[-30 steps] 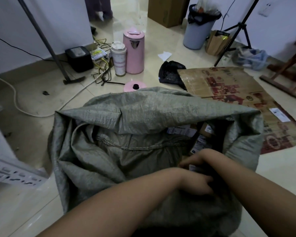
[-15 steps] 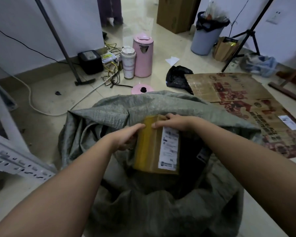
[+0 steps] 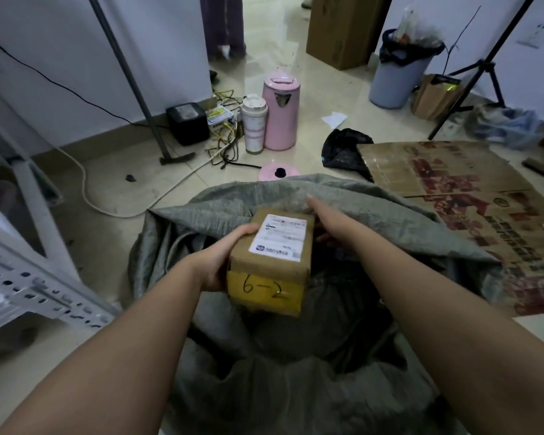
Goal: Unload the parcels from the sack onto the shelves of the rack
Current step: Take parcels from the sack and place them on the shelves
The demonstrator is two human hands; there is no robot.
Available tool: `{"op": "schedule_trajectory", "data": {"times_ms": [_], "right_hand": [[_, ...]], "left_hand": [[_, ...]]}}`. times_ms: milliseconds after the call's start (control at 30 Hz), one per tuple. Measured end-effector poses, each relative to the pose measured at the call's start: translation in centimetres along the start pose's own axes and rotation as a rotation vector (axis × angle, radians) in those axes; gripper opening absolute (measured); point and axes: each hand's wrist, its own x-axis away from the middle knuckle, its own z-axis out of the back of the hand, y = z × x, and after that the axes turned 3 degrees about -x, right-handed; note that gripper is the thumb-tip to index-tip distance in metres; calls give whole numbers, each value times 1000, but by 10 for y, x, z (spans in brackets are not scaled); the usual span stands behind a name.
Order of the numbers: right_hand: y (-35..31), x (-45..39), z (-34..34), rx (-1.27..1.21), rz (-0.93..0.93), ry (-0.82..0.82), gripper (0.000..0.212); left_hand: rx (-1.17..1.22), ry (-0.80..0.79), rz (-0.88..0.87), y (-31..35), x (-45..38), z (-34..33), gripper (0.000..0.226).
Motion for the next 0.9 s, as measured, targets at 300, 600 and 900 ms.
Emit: {"op": "schedule_trajectory", "data": {"times_ms": [300,600,900], "right_hand": [[0,-4,-1,-252,-147,-332,104],[-15,-3,-34,-415,-39,-354,48],[-119,104,-20,-663,-258,-331,50]], "left_hand": [[301,72,-43,4,-11,5,61],[404,241,-187,5,-22,-2,67],[416,421,-10,75,132,-19,69]]}}
